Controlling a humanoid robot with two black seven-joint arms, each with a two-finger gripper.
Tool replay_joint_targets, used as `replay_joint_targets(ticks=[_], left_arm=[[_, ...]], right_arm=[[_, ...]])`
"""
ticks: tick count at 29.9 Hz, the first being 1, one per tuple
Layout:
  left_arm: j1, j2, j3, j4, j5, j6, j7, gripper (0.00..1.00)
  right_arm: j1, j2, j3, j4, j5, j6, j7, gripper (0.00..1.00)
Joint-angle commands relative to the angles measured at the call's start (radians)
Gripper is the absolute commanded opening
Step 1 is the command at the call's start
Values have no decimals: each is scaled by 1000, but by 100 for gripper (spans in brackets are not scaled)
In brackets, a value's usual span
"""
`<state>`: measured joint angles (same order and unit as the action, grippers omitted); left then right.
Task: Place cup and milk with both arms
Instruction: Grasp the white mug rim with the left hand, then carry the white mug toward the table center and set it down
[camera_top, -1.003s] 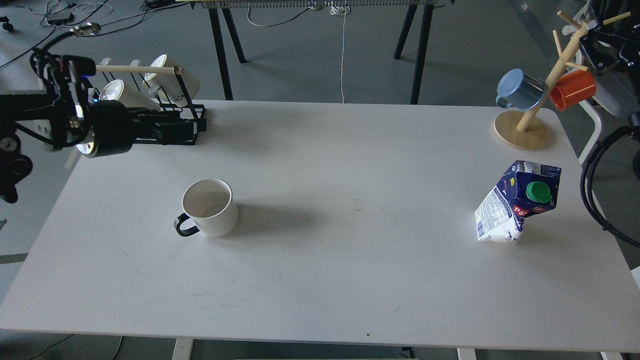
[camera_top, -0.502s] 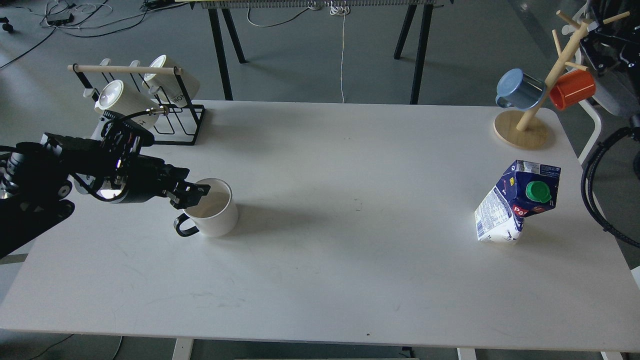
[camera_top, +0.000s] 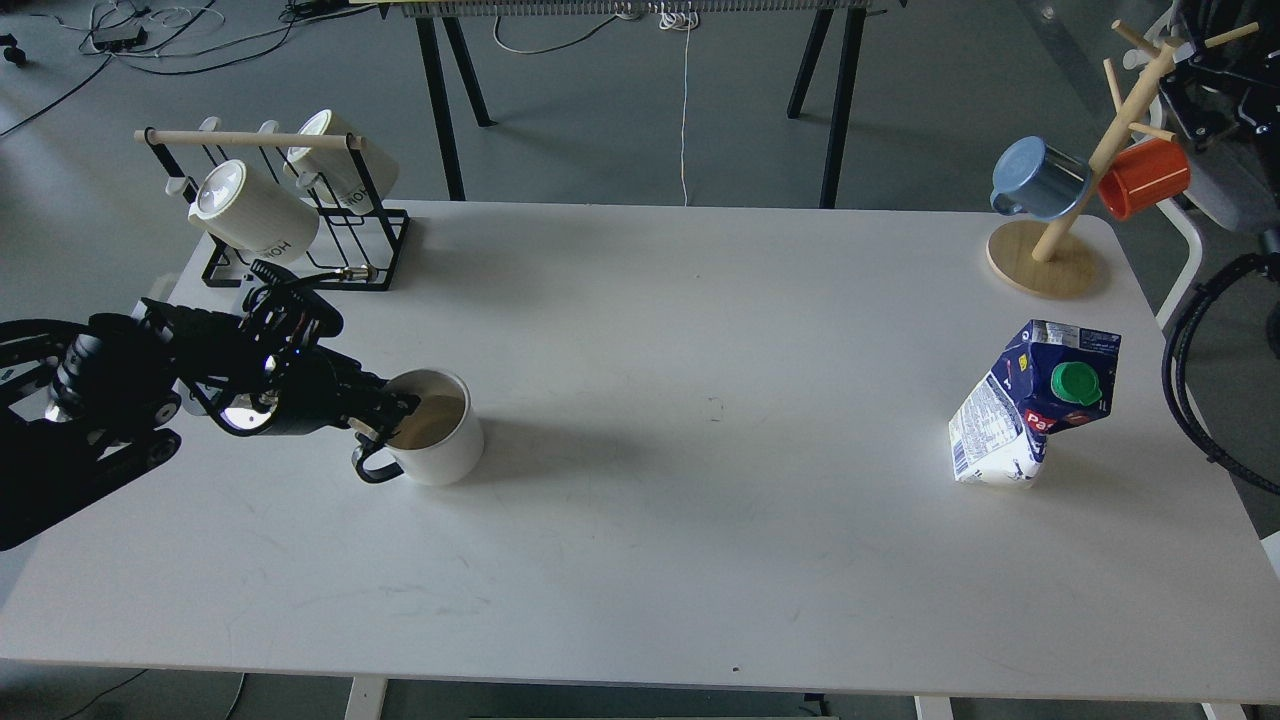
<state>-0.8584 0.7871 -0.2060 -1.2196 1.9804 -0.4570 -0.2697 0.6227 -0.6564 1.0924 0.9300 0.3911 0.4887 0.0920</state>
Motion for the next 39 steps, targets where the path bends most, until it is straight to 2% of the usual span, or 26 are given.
replay_joint_targets(ticks=[1, 6, 11, 15, 17, 22, 26, 33, 39], left_arm=[[-23, -2, -7, -8, 0, -8, -22, 3], [-132, -43, -10, -17, -2, -32, -46, 2], [-229, -182, -12, -20, -3, -32, -42, 2], [-257, -322, -9, -18, -3, -32, -26, 2], [-255, -392, -4, -17, -3, -32, -2, 2], [-241, -518, 14, -3, 3, -32, 98, 3], [-240, -545, 69, 32, 5, -32, 118, 4], [-192, -555, 82, 80, 40, -32, 118, 6], [-172, -555, 80, 80, 67, -32, 119, 13]], right_arm=[[0, 0, 0, 0, 0, 0, 0, 99], [0, 1, 0, 1, 0, 0, 2, 99], [0, -3, 1, 1, 0, 0, 2, 99], [5, -3, 3, 1, 0, 0, 2, 99], [25, 0, -5, 1, 0, 0, 2, 99], [68, 3, -14, -23, -1, 0, 2, 99], [88, 4, -19, -28, -2, 0, 2, 99], [84, 8, -20, -28, -3, 0, 2, 99], [88, 11, -20, -28, -23, 0, 0, 99]])
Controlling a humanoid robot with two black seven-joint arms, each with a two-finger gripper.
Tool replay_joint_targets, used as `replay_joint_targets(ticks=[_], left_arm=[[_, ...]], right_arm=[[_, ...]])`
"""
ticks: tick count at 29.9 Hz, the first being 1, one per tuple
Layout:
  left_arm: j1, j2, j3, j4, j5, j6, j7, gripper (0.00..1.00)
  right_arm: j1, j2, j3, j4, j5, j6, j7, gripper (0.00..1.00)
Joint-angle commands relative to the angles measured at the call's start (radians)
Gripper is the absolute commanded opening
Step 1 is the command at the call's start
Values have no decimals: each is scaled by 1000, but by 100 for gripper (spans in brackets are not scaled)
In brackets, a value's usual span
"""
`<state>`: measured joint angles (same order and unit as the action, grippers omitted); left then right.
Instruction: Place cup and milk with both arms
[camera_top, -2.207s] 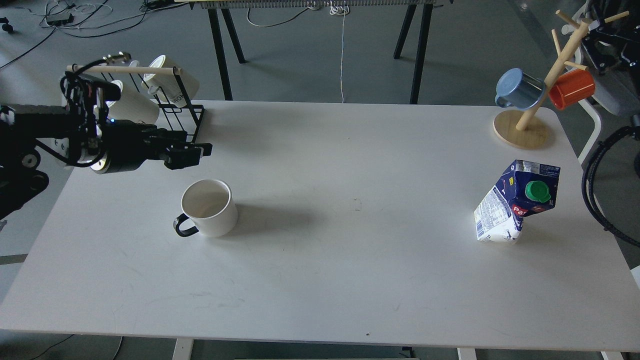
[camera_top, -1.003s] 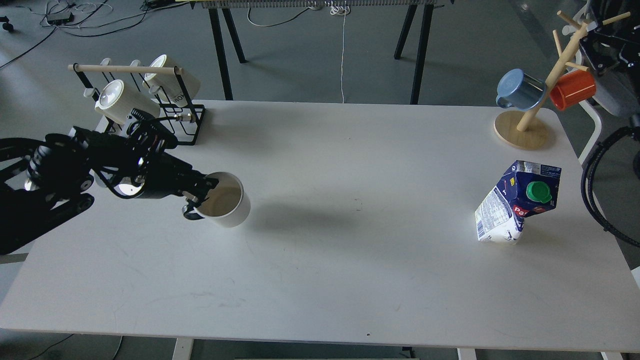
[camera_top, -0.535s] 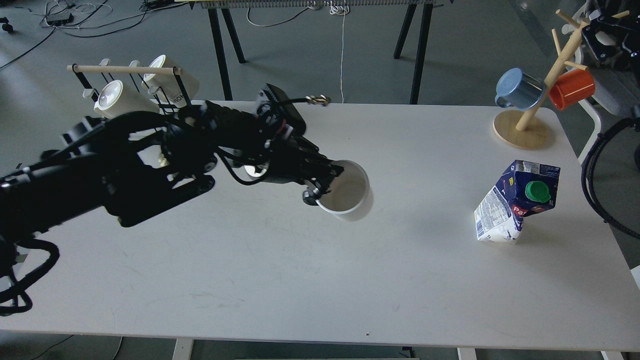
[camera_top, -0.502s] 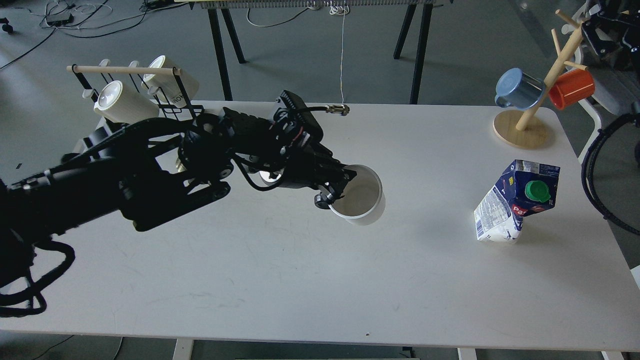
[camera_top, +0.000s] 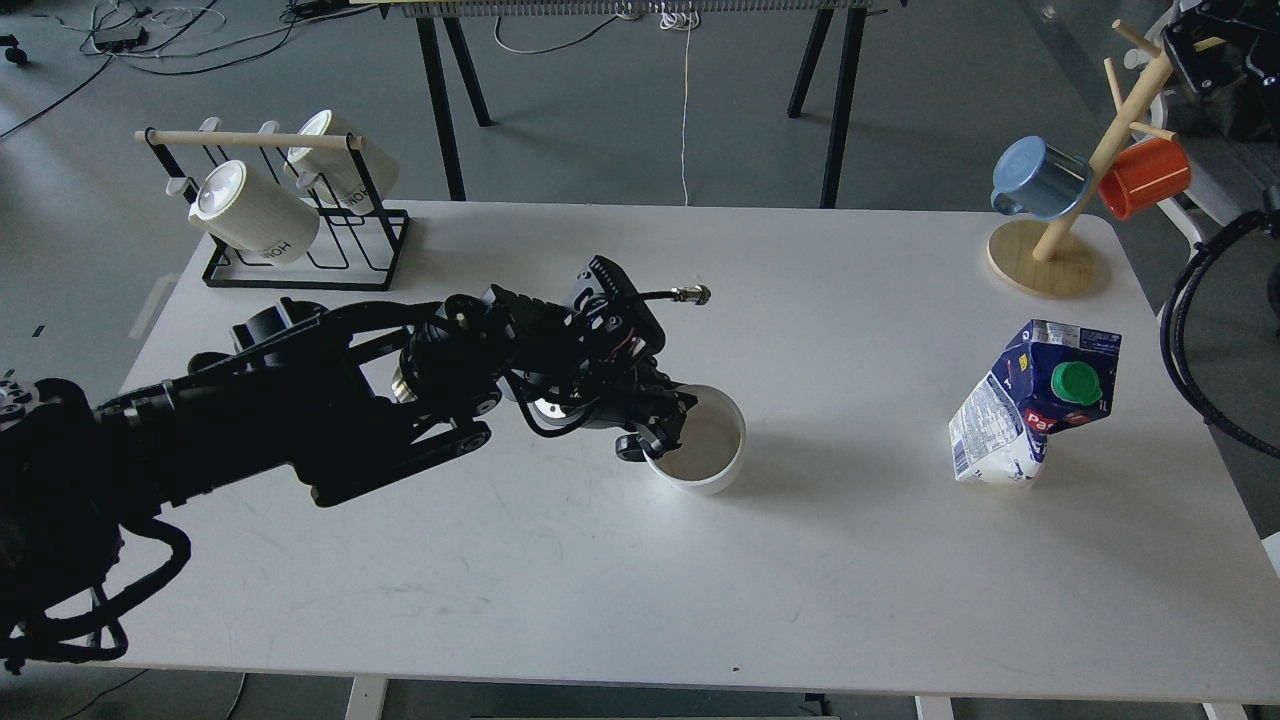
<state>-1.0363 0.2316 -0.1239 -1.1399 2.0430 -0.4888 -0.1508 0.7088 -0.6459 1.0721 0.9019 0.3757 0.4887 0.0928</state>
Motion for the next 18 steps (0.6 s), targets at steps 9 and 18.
replay_joint_targets(ticks=[9, 18], left_arm=[[5, 21, -42, -6, -6, 0, -9, 40], [42, 86, -376, -17, -199, 0, -9, 75]], right_arm=[[-2, -1, -24, 5, -8, 0, -1, 99], [-26, -34, -8, 20, 0, 0, -1, 99]])
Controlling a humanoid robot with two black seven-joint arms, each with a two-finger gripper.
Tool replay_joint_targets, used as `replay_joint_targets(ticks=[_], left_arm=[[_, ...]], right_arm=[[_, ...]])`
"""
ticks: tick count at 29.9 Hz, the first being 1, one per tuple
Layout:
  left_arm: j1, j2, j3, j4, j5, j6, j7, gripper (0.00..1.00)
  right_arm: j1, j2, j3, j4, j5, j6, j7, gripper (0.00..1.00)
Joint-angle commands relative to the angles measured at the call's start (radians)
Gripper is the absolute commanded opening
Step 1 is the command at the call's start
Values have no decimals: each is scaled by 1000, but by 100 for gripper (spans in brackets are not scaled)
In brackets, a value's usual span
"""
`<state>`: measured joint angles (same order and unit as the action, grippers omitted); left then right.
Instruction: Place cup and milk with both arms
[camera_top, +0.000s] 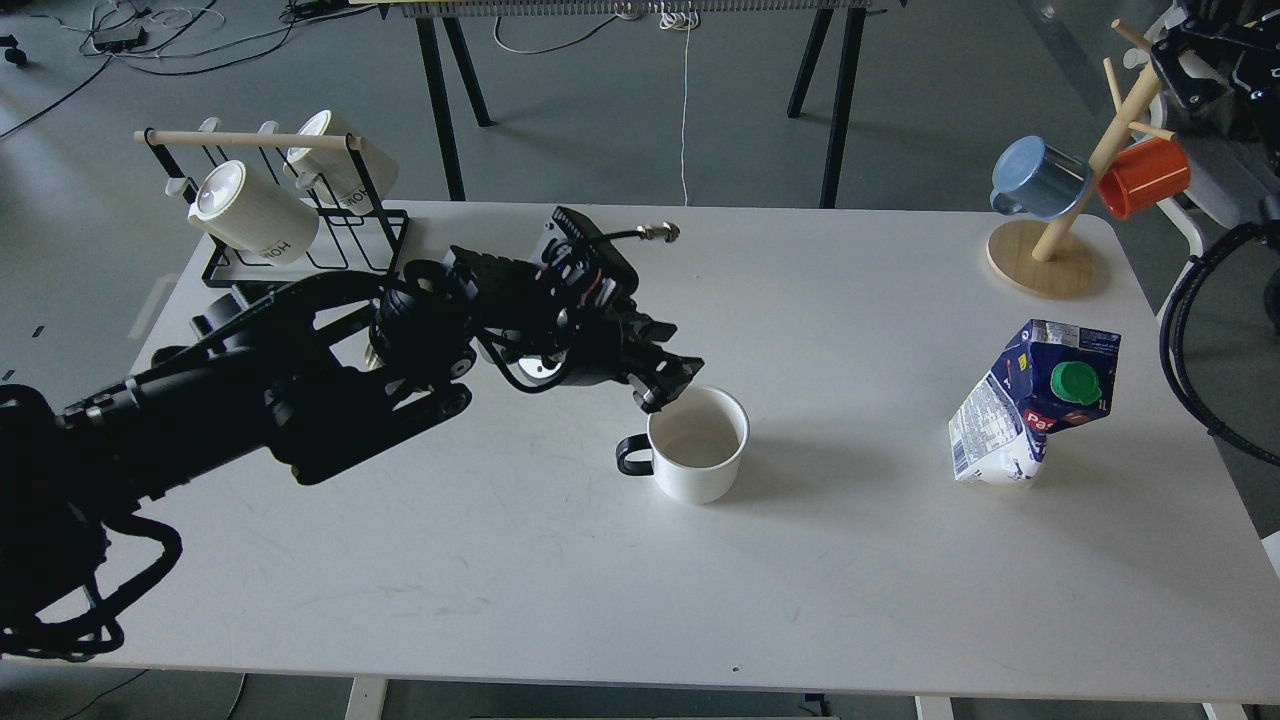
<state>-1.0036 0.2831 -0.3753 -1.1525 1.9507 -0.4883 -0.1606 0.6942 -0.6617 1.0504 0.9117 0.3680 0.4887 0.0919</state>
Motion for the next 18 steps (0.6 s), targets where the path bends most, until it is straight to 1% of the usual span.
replay_joint_targets(ticks=[1, 2, 5, 7, 8, 11, 12, 18], left_arm=[[13, 48, -167, -4, -160, 0, 1, 80], [14, 60, -218, -3, -236, 0, 3, 84], [26, 83, -347, 20, -488, 0, 3, 88], [39, 100, -416, 63, -666, 0, 3, 95], [45, 105, -439, 88, -759, 0, 3, 97], [48, 122, -462, 151, -1025, 0, -2, 99], [48, 128, -464, 175, -1114, 0, -4, 99], [46, 134, -464, 318, -1571, 0, -2, 99]], right_arm=[[-19, -29, 19, 16, 15, 0, 2, 99], [-31, -42, 28, 27, 23, 0, 3, 99], [-109, -68, 56, 76, 71, 0, 20, 99], [-169, -90, 59, 123, 86, 0, 34, 99], [-195, -101, 62, 146, 88, 0, 48, 99], [-293, -136, 86, 209, 89, 0, 89, 99], [-332, -153, 109, 229, 89, 0, 94, 99], [-537, -207, 198, 306, 98, 0, 94, 99]])
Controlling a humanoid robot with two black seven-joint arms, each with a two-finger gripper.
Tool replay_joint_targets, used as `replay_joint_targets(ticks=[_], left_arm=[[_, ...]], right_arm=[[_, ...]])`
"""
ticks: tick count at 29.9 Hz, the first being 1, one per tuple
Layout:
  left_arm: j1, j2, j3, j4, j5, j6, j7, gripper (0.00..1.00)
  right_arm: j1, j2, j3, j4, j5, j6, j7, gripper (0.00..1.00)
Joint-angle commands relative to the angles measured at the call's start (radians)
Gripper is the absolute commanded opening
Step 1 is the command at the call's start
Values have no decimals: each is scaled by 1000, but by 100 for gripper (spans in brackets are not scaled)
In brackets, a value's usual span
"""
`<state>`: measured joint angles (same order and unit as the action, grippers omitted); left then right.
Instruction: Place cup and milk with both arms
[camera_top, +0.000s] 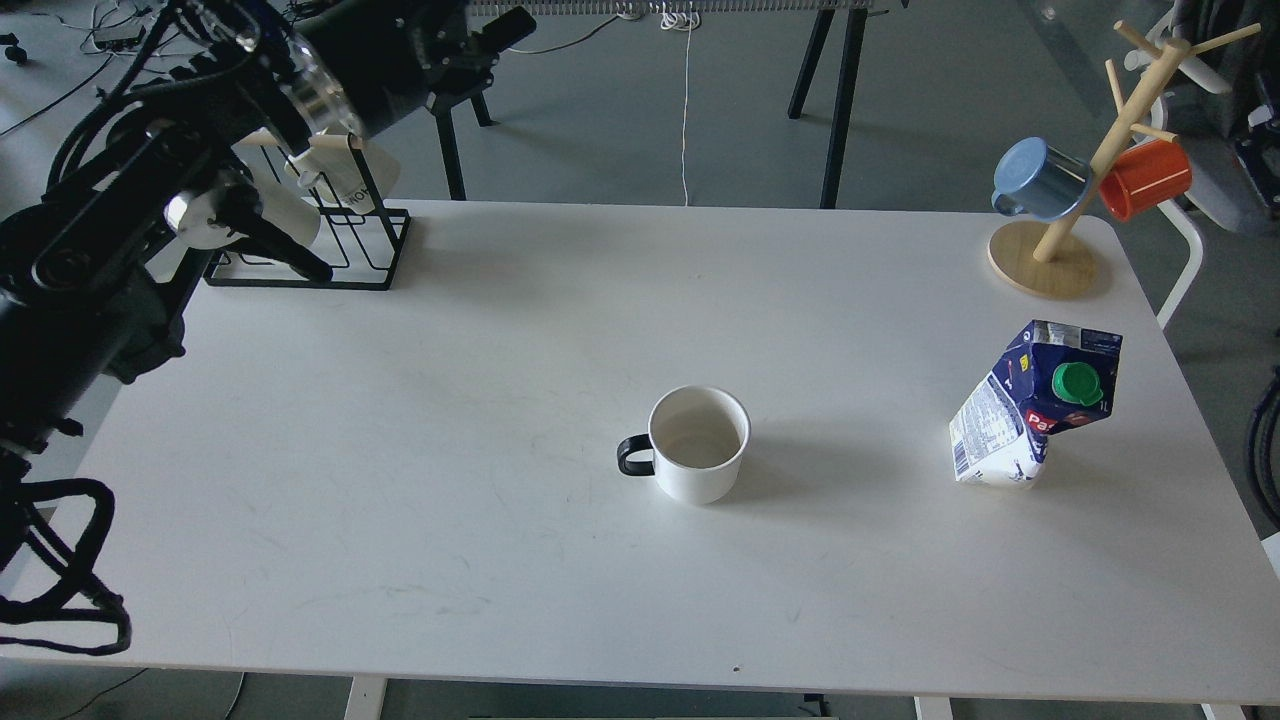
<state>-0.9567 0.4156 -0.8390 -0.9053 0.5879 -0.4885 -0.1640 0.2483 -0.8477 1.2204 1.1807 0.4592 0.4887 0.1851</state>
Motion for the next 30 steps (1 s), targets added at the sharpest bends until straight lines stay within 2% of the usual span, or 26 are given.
replay_joint_targets(ticks=[1, 8, 12, 17, 25, 30], left_arm=[[-1, 2, 0, 101, -285, 0, 3, 99], [9, 2, 0, 259, -661, 0, 6, 99], [36, 9, -2, 272, -732, 0, 9, 99], [52, 9, -3, 273, -738, 0, 9, 99], [52, 11, -3, 273, -738, 0, 11, 99], [50, 15, -2, 272, -737, 0, 11, 99]], right_arm=[[-127, -22, 33, 46, 19, 0, 1, 99], [-438, -13, 105, 128, 85, 0, 11, 99], [-627, -2, 116, 180, 87, 0, 48, 99], [-794, 91, 108, 263, 70, 0, 51, 99], [-822, 298, 88, 290, -125, 0, 48, 98], [-767, 366, 85, 281, -180, 0, 40, 96]])
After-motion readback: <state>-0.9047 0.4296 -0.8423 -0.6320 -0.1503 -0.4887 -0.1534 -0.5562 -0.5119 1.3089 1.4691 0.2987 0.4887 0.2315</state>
